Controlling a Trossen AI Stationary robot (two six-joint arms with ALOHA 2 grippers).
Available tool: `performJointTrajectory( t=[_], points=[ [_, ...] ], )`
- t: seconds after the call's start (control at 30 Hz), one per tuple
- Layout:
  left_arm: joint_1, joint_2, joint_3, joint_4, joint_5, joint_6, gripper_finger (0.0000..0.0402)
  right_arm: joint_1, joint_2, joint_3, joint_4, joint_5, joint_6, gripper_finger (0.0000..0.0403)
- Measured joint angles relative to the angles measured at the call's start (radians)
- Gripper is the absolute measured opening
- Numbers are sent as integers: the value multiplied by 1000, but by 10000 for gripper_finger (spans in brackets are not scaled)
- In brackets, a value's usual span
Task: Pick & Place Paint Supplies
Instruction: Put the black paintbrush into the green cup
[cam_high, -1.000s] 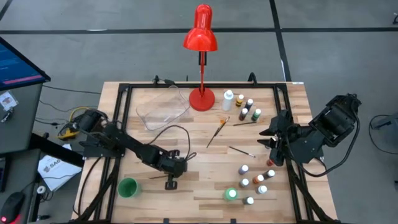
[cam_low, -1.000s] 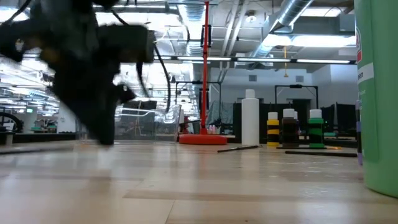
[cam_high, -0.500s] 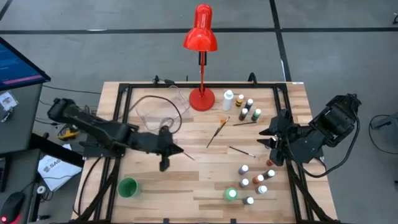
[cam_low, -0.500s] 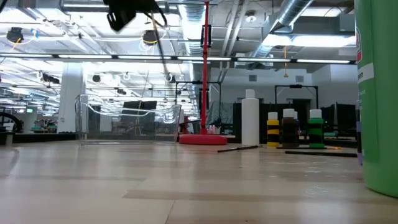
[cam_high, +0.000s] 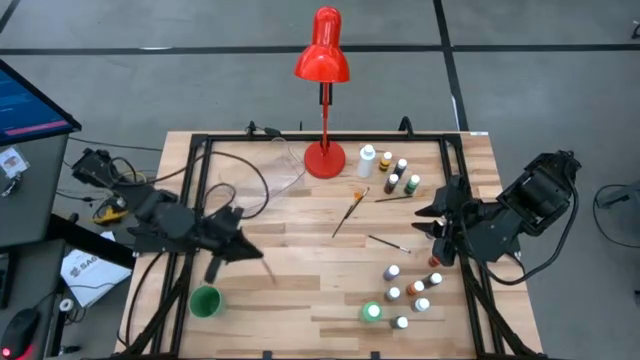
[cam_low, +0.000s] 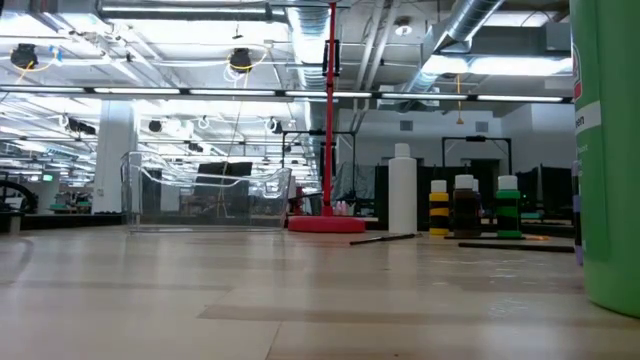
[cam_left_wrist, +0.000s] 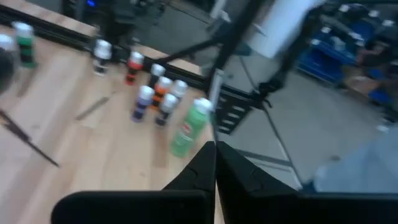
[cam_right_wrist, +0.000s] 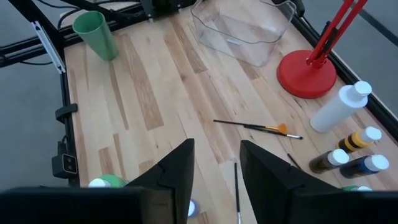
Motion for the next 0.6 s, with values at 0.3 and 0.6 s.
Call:
performJointTrajectory(
  t=[0.3, 0.6],
  points=[
    [-213, -31, 0, -27, -3, -145, 0, -5, 0, 0, 38, 1, 2, 124],
    [-338, -158, 0, -102, -118, -187, 0, -42, 1, 0, 84, 1, 0, 124]
  ],
)
